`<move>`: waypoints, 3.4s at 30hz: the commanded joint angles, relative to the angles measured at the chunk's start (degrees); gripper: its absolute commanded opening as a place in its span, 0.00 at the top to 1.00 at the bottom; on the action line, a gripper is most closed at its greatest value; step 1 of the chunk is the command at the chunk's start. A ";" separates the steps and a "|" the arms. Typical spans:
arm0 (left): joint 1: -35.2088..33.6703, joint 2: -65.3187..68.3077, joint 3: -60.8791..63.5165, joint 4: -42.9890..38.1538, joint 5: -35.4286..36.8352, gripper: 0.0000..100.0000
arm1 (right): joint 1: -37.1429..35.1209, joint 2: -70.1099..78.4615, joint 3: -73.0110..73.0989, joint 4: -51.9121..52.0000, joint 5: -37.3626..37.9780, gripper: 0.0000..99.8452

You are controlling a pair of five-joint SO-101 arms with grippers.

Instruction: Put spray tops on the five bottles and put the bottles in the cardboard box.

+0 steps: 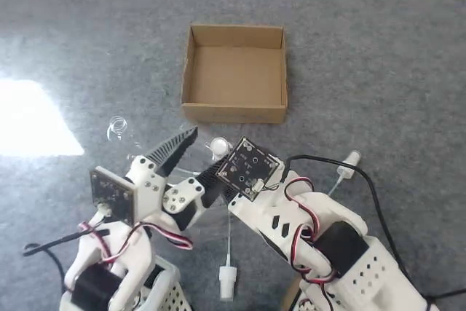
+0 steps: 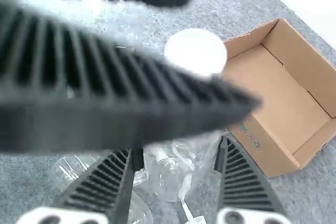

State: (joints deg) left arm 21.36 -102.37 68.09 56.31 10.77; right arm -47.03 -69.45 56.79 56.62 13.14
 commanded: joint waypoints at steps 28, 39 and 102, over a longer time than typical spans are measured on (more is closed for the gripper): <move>-26.46 -0.35 -9.89 3.08 11.87 0.76 | 11.12 6.64 -1.76 -20.62 0.26 0.87; -27.96 -0.35 -9.54 3.16 11.87 0.76 | 11.12 36.00 -27.08 -24.31 0.44 0.87; -39.21 -0.35 -10.95 3.08 15.47 0.76 | 17.54 147.74 -148.66 -14.11 0.18 0.87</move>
State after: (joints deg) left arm -17.49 -102.46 59.91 59.47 25.54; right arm -31.30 78.33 -83.78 36.66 13.14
